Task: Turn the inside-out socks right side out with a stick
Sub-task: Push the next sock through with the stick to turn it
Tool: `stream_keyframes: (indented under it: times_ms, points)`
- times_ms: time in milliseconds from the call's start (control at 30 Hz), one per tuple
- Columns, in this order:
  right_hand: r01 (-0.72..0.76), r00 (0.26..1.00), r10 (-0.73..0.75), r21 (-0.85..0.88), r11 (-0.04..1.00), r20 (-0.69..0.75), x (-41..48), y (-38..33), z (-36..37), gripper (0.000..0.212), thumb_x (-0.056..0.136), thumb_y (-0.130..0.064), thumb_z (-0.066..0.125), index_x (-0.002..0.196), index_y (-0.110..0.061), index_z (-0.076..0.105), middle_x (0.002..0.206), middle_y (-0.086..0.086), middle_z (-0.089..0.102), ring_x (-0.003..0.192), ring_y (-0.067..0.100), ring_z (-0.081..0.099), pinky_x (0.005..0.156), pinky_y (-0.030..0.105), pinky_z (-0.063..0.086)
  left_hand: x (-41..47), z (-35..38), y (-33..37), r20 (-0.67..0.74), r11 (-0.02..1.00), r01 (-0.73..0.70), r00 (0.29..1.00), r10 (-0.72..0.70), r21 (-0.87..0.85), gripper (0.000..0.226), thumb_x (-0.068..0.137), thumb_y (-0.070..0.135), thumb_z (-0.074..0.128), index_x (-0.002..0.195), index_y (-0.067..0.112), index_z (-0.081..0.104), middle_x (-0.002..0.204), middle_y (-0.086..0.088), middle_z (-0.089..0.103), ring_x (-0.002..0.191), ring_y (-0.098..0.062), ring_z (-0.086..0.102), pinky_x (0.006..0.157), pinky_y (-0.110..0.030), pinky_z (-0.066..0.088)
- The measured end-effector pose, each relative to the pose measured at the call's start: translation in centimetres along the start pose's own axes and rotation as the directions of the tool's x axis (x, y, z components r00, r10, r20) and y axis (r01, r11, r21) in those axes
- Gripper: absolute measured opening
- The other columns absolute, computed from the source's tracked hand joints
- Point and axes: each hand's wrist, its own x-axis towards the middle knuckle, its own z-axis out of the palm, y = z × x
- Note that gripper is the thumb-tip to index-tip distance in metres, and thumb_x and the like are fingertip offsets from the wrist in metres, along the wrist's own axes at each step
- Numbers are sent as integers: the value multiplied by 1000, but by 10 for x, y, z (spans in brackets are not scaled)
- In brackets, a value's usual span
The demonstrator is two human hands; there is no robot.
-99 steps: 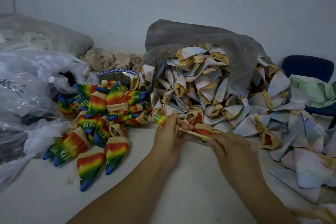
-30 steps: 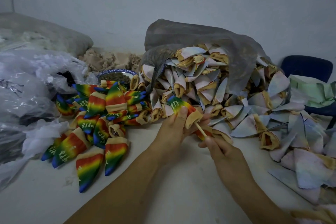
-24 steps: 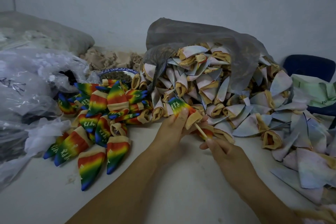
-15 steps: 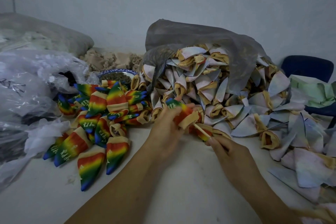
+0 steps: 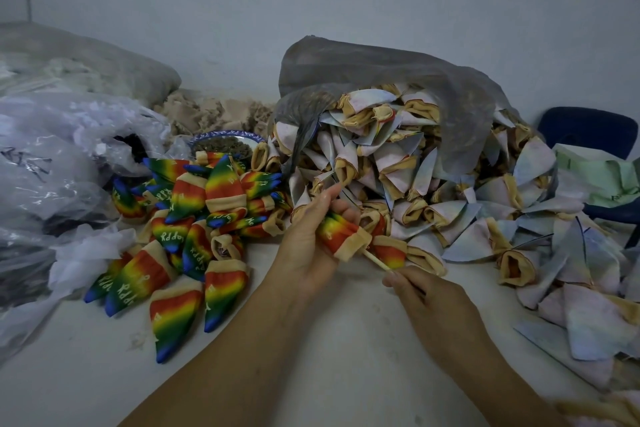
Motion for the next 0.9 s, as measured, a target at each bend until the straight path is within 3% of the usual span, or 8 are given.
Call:
stream_keyframes:
  times_ms: [67, 167, 300, 433, 600, 700, 800, 900]
  points:
    - [0, 1000, 1, -3, 1000, 9, -1, -1, 0, 30, 93, -53, 37, 94, -38, 63, 82, -12, 68, 78, 4, 59, 71, 30, 50, -2, 1, 0, -4, 999, 11, 1000, -11, -41, 18, 83, 28, 69, 76, 11, 73, 72, -1, 65, 66, -13, 65, 90, -37, 56]
    - [0, 1000, 1, -17, 1000, 24, -2, -3, -1, 32, 93, -53, 36, 94, -37, 63, 80, -12, 68, 76, 4, 59, 69, 27, 49, -4, 2, 1, -30, 997, 25, 999, -27, -75, 32, 76, 36, 75, 57, 15, 60, 71, -2, 66, 67, -13, 65, 84, -36, 58]
    - [-37, 998, 36, 9, 999, 56, -4, -7, -1, 30, 94, -53, 36, 97, -39, 63, 86, -13, 69, 80, 2, 59, 72, 26, 48, -6, 4, -3, -101, 999, 47, 994, -48, -13, 37, 79, 33, 74, 53, 17, 54, 66, -3, 65, 61, -14, 65, 75, -35, 56]
    - [-67, 996, 60, 121, 990, 62, -6, -16, 8, 25, 92, -54, 37, 91, -46, 61, 85, -13, 69, 75, -1, 59, 67, 25, 48, -2, 11, -11, -177, 999, 2, 984, 5, 37, 51, 95, 23, 59, 46, 15, 45, 54, -6, 58, 46, -15, 57, 64, -32, 58]
    - [-91, 995, 80, 227, 970, 61, -9, -21, 13, 25, 89, -56, 38, 79, -48, 59, 84, -5, 71, 82, 6, 64, 78, 34, 53, -1, 14, -16, -154, 981, -42, 985, 72, 189, 65, 101, 26, 50, 37, 18, 51, 51, -5, 62, 47, -13, 60, 73, -30, 59]
    - [-84, 996, 72, 212, 974, 61, -7, -17, 10, 27, 88, -58, 36, 81, -45, 59, 83, -5, 71, 82, 7, 64, 78, 36, 53, 0, 10, -18, -142, 929, -70, 981, 130, 363, 64, 100, 37, 50, 39, 20, 55, 64, -7, 70, 58, -15, 68, 65, -28, 58]
    - [-82, 996, 74, 189, 978, 49, -5, -13, 6, 29, 90, -56, 36, 83, -41, 61, 83, -6, 71, 82, 6, 64, 77, 37, 53, -2, 5, -18, -140, 796, -70, 972, 191, 601, 63, 97, 57, 43, 55, 21, 73, 76, -6, 76, 75, -16, 74, 72, -25, 56]
    - [-68, 998, 64, 162, 984, 25, -4, -10, 3, 29, 90, -55, 37, 85, -40, 61, 82, -7, 70, 83, 8, 64, 77, 39, 53, -4, 4, -15, -140, 666, -65, 958, 250, 743, 66, 79, 74, 39, 67, 21, 75, 73, 3, 75, 70, -5, 71, 62, -10, 49]
